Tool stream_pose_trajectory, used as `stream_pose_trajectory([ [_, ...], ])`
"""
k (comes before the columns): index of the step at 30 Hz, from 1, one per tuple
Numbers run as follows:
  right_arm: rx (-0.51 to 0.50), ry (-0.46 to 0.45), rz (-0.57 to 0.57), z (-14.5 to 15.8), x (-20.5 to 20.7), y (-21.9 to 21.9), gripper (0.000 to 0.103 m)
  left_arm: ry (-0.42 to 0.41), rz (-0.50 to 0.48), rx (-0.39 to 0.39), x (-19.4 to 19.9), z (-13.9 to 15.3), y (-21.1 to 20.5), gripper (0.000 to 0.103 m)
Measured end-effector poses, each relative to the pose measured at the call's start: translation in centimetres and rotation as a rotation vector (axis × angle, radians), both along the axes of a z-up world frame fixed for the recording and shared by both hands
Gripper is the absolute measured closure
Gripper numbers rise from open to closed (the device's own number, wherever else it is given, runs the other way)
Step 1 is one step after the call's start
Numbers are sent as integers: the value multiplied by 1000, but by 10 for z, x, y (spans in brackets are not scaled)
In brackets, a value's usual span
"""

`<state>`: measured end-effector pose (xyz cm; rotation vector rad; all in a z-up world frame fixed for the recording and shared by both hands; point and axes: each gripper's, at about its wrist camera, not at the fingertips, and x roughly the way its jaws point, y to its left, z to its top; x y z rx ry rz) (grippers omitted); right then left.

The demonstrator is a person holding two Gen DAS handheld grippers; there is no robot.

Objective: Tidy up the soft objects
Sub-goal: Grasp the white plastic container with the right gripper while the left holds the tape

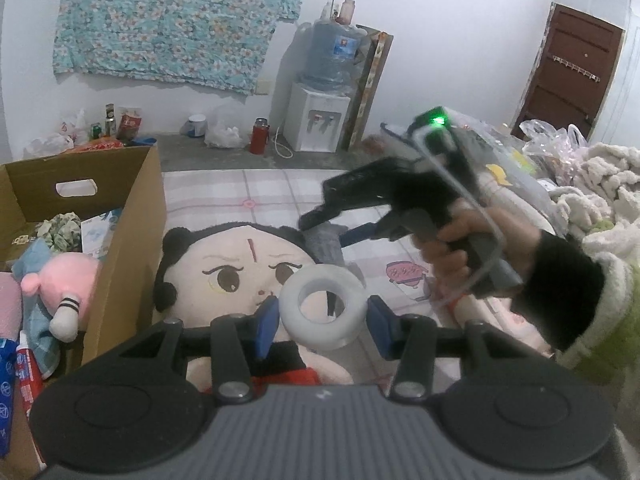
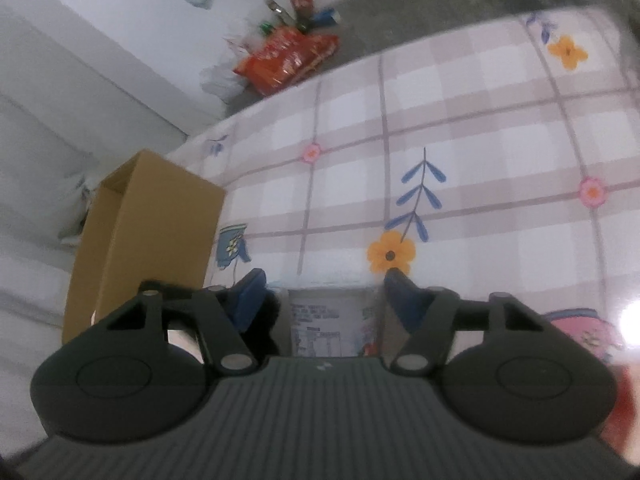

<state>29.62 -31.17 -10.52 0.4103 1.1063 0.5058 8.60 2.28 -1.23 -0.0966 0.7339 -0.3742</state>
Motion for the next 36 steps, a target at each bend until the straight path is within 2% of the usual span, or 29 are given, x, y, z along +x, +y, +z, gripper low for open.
stream_pose_trajectory([
  [8,-115,-180,56,27,-80,-23,39,-14,-8,-3,-15,3,0,54],
  [13,-205,-237,99,35,-137,-31,39,-17,-19,1,-23,5,-1,54],
  [18,-343,-332,172,31,-202,-22,38,-15,-24,7,-31,5,-1,54],
  [22,-418,-353,198,27,-237,-19,38,-7,-31,16,-36,3,-1,54],
  [27,-417,-317,200,27,-254,-27,38,-12,-37,13,-40,3,-2,54],
  [30,-403,-302,165,29,-251,-30,31,-5,-39,11,-41,1,-2,54],
  [33,-344,-281,127,33,-244,-32,27,-5,-39,16,-44,1,-2,54],
  [36,-325,-277,130,34,-238,-27,19,-4,-35,14,-44,0,0,54],
])
